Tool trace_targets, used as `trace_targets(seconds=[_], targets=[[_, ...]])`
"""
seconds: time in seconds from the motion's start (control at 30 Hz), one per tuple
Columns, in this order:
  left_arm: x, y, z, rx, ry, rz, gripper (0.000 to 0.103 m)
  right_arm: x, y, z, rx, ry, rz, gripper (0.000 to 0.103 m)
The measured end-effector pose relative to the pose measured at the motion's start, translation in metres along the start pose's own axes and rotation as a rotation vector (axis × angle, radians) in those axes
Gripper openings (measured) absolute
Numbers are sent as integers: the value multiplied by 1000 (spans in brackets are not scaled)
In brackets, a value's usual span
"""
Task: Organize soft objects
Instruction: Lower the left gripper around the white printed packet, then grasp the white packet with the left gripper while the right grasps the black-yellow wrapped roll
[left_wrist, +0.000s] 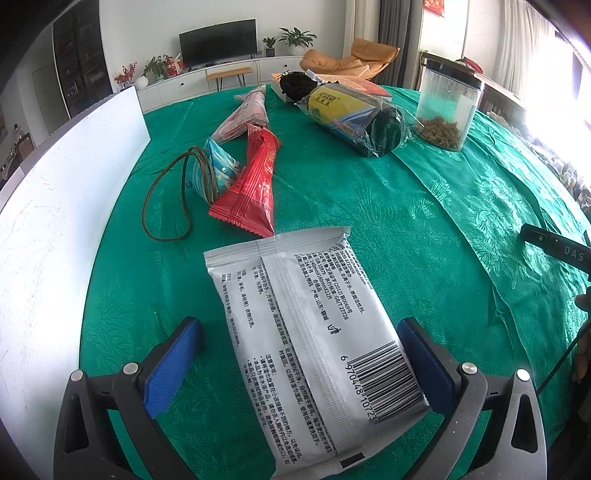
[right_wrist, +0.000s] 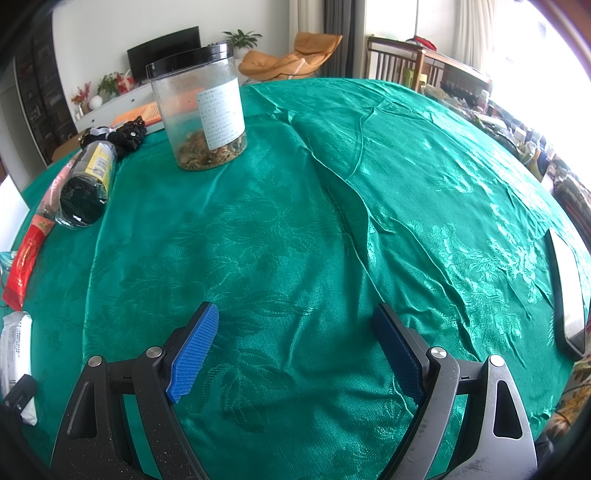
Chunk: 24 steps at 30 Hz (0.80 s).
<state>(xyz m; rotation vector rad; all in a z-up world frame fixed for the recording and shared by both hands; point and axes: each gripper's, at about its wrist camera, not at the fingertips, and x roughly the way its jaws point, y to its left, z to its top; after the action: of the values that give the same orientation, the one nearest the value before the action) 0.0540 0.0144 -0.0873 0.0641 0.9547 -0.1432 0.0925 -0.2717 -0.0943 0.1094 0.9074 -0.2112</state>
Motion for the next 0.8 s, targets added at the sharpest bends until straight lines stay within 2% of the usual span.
trace_targets(seconds=[0.1,0.17,0.23,0.3,0.43,0.57,0.6,0.63,0.67,0.8], targets=[[0,0,0,0,0,0,103,-2,2,-1,-5,9,24,88],[0,0,0,0,0,0,103,-7,11,5,12,11,139,87],[0,0,0,0,0,0,103,-15,38,22,-26,-3,238,87],[0,0,0,0,0,0,103,-17,80,47,-136,-18,293,87],[0,0,0,0,0,0,103,4,159,98,-290,-5,340,86],[0,0,0,0,0,0,103,48,215,128,-398,88,311,86],[0,0,0,0,0,-1,103,57,221,129,-419,106,295,83],[0,0,0,0,0,0,103,63,220,127,-426,113,280,75],[0,0,0,0,0,0,103,64,215,125,-414,116,284,56],[0,0,0,2,2,1,103,40,162,95,-312,130,340,54]])
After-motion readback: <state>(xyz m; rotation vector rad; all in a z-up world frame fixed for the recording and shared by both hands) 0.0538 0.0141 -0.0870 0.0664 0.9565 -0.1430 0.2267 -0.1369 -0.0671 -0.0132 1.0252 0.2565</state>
